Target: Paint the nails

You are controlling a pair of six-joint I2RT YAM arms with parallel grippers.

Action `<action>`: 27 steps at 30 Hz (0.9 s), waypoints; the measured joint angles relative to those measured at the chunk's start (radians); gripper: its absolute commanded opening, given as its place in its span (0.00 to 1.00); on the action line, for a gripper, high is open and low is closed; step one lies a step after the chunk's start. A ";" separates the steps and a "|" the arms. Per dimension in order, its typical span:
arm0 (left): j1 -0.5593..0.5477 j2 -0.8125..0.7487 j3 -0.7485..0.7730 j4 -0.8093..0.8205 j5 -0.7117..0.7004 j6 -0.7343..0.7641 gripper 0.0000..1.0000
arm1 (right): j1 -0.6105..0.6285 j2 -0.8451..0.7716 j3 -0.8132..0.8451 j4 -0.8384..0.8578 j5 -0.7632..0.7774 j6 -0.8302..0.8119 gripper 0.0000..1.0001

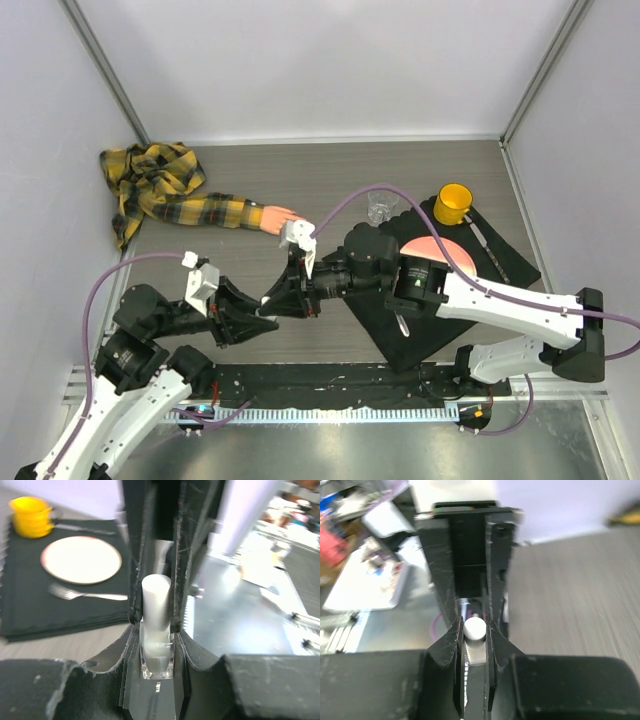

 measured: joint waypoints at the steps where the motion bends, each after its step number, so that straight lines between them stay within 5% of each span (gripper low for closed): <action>1: -0.001 -0.005 0.000 0.011 0.032 -0.007 0.00 | -0.014 0.004 0.000 0.018 -0.082 -0.017 0.00; 7: -0.003 -0.042 0.000 0.058 0.116 -0.051 0.00 | -0.063 0.039 -0.002 0.135 -0.364 -0.036 0.04; 9: -0.003 -0.044 -0.001 0.066 0.116 -0.056 0.00 | -0.066 0.039 -0.004 0.148 -0.366 -0.030 0.39; 15: 0.002 -0.034 -0.005 0.053 0.019 -0.034 0.00 | -0.039 0.019 -0.004 0.101 -0.178 0.043 0.78; 27: 0.002 -0.032 -0.002 -0.035 -0.256 0.063 0.00 | 0.158 -0.038 0.019 -0.089 0.529 0.176 0.84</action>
